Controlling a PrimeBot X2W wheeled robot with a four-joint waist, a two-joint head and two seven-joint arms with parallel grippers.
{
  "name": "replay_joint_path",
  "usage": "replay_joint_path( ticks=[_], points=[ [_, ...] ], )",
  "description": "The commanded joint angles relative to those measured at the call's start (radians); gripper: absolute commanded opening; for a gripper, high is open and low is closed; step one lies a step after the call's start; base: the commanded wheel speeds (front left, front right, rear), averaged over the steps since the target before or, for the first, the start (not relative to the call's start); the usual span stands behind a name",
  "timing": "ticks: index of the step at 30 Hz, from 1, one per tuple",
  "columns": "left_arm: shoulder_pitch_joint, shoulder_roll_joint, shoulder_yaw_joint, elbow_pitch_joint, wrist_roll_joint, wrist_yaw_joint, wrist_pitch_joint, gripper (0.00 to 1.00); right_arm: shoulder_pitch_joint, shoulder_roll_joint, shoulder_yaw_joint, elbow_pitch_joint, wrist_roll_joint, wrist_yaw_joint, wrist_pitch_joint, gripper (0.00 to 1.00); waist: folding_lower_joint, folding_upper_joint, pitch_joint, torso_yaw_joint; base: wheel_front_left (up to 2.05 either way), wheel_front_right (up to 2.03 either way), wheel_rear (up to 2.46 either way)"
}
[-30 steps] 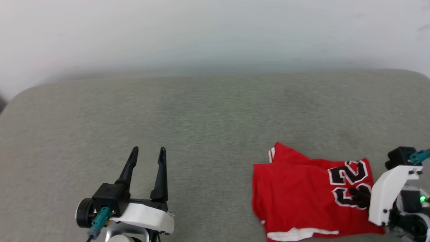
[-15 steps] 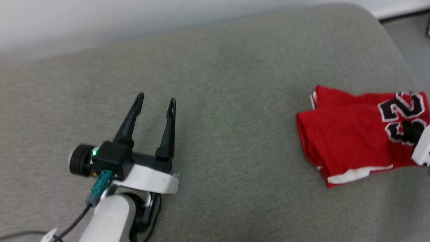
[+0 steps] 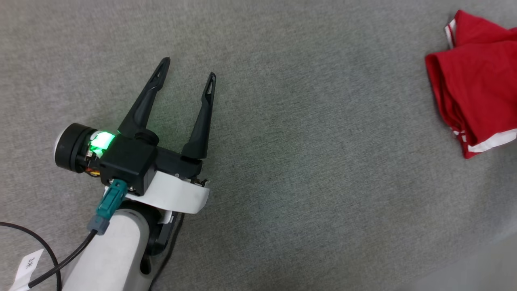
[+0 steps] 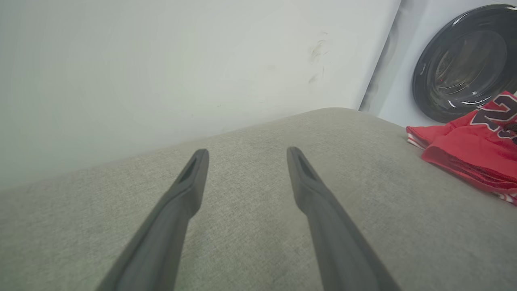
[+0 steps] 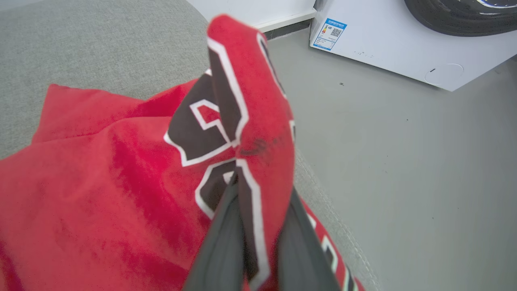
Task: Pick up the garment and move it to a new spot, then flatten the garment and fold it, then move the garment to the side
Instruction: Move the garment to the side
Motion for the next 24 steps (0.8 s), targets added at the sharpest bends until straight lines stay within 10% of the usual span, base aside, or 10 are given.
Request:
replay_joint_path(
  ticks=[1, 3, 4, 24],
  points=[
    [-0.005, 0.001, 0.003, -0.012, 0.009, 0.007, 0.006, 1.00, -0.029, 0.003, 0.012, 0.024, -0.019, -0.001, -0.052, 0.31, -0.0001, -0.0001, 0.029, 0.001, 0.00, 0.00, 0.00],
    [-0.001, 0.002, 0.003, -0.016, 0.009, 0.011, 0.008, 1.00, -0.040, 0.001, 0.017, 0.046, -0.025, -0.001, -0.081, 0.50, -0.0001, -0.0001, 0.032, 0.003, 0.00, 0.00, 0.00],
    [0.002, 0.005, 0.005, -0.016, 0.008, 0.012, 0.008, 1.00, -0.049, 0.001, 0.021, 0.073, -0.026, -0.001, -0.103, 1.00, -0.0001, -0.0001, 0.034, 0.005, 0.00, 0.00, 0.00],
    [0.158, -0.051, 0.039, 0.147, -0.104, 0.054, -0.135, 1.00, 0.046, -0.089, 0.261, 0.177, 0.000, -0.001, -0.375, 1.00, -0.0001, -0.0001, -0.298, 0.077, 0.00, 0.00, 0.00]
  ],
)
